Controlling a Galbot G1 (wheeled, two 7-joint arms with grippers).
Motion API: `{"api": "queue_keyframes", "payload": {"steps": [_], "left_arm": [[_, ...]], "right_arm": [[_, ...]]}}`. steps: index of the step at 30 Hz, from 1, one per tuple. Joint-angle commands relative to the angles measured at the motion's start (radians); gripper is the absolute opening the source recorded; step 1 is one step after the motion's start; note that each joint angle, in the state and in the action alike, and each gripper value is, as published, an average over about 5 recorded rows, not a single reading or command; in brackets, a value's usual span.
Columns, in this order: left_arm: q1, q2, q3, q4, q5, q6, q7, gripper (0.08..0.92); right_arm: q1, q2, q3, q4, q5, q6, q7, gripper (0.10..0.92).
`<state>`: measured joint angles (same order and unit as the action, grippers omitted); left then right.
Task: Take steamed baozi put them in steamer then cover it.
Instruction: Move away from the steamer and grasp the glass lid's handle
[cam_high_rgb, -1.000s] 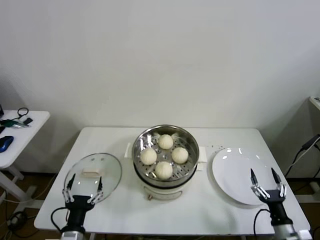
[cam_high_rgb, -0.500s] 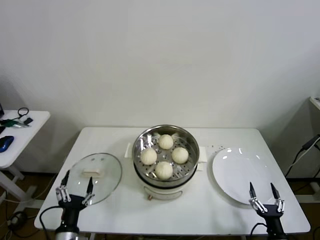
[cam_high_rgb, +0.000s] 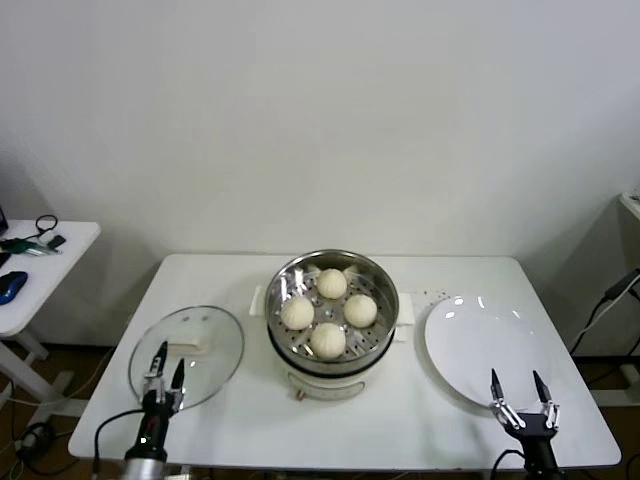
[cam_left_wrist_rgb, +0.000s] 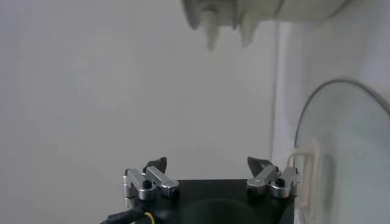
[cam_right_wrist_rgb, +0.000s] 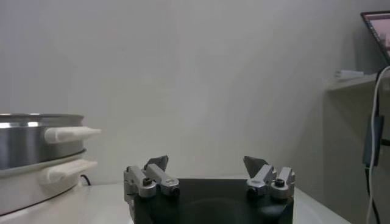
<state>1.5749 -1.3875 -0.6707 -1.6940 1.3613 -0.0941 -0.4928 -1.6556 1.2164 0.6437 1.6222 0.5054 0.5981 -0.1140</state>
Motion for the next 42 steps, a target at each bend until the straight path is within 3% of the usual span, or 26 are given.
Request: {"api": "queue_keyframes", "payload": {"steps": [1,14,33,36,42], "left_arm": [[-0.122,0.013,0.004,0.199,0.207,0.008,-0.084,0.823],[-0.224,0.072,0.023,0.324,0.134,0.006,-0.056,0.823],[-0.304,0.116,0.051,0.379,0.002,0.018,0.021,0.822],[-0.307,0.118,0.051,0.381,-0.005,0.016,0.046,0.79],[-0.314,0.114,0.052,0.41,-0.007,0.004,0.062,0.628]], "right_arm": [[-0.011,0.019,0.007,0.006,-0.015,-0.004,0.004,0.823],[-0.059,0.034,0.032,0.015,-0.023,0.023,0.002,0.823],[-0.067,0.049,0.037,0.023,-0.05,0.039,-0.001,0.823],[-0.063,0.051,0.036,0.021,-0.051,0.04,-0.001,0.823],[-0.058,0.058,0.035,0.023,-0.056,0.042,-0.003,0.823]]}}
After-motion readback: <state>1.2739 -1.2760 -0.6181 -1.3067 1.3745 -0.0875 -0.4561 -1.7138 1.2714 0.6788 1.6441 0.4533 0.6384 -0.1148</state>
